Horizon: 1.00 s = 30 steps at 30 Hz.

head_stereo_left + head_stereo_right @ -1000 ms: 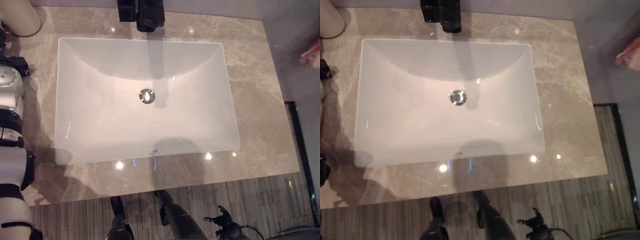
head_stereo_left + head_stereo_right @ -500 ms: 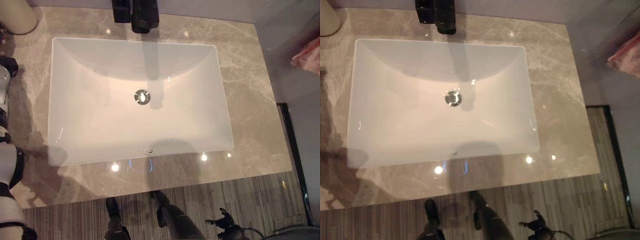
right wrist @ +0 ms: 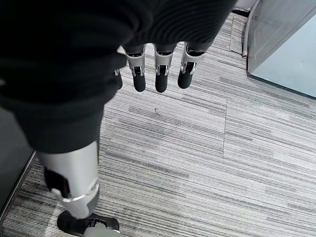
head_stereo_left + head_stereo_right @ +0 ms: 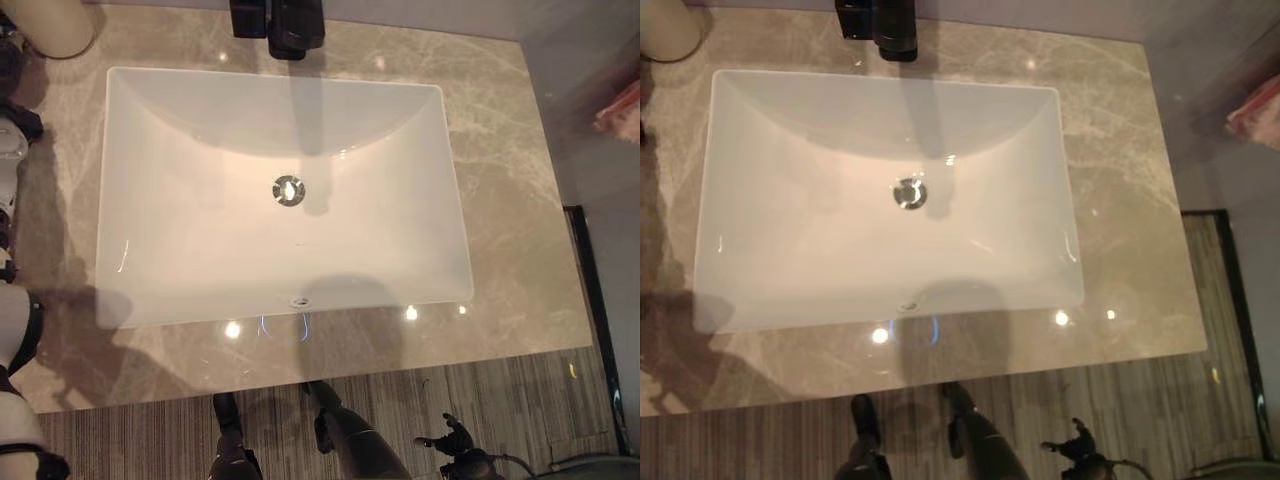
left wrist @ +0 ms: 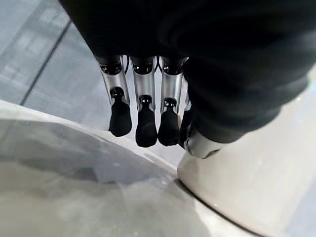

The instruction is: Put brush and paste in cup on sink, flatten towel.

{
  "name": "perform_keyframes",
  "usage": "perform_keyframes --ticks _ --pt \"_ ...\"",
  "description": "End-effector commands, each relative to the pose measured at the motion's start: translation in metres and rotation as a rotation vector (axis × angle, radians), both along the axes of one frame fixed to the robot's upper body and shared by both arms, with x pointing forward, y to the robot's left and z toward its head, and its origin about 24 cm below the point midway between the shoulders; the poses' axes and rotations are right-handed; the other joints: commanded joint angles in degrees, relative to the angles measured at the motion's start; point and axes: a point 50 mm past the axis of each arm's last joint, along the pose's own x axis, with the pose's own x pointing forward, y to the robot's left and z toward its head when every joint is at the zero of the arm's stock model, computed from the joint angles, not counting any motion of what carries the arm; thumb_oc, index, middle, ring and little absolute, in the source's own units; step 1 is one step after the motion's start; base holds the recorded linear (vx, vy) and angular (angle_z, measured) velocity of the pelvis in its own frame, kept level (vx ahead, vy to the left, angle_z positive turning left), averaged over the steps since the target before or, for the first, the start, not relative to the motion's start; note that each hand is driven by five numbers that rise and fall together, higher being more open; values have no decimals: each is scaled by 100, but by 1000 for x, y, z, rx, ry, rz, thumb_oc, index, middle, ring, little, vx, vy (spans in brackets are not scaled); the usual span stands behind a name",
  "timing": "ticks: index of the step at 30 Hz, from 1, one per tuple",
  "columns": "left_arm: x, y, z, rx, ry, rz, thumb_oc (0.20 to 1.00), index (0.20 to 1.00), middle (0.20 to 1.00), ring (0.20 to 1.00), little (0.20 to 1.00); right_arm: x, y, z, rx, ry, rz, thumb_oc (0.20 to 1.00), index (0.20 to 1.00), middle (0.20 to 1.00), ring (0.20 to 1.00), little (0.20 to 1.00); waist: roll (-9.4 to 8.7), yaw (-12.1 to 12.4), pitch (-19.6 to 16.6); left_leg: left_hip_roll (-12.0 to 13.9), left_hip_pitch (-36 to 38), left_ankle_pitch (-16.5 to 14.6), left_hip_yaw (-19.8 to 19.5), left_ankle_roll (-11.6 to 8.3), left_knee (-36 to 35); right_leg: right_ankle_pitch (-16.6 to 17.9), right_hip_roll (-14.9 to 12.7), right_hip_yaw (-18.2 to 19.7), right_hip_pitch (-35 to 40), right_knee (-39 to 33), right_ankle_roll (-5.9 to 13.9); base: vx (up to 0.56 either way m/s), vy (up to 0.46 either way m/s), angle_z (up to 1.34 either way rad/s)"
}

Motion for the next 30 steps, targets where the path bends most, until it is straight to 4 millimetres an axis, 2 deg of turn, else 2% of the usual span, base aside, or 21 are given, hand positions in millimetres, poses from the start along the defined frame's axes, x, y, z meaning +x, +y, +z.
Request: perform_keyframes --ticks 1,11,30 --pt "12 -31 5 82 -29 -102 200 200 200 200 200 -10 -10 0 -19 10 -41 1000 1000 1000 1000 1000 99 -215 242 231 229 707 -351 -51 28 -18 136 -210 409 4 582 0 0 0" --pt "23 -61 0 44 -68 -221 200 200 200 200 200 -15 -9 -2 -22 26 -59 1000 1000 1000 1000 1000 143 -240 232 188 188 666 -403 -22 28 -22 84 -249 388 4 578 0 0 0" --pt "30 -75 -12 13 -53 -284 200 200 200 200 200 -18 -12 -2 -27 36 -70 1000 1000 1000 1000 1000 208 -248 181 130 172 593 -392 0 28 -32 30 -268 399 4 579 0 0 0"
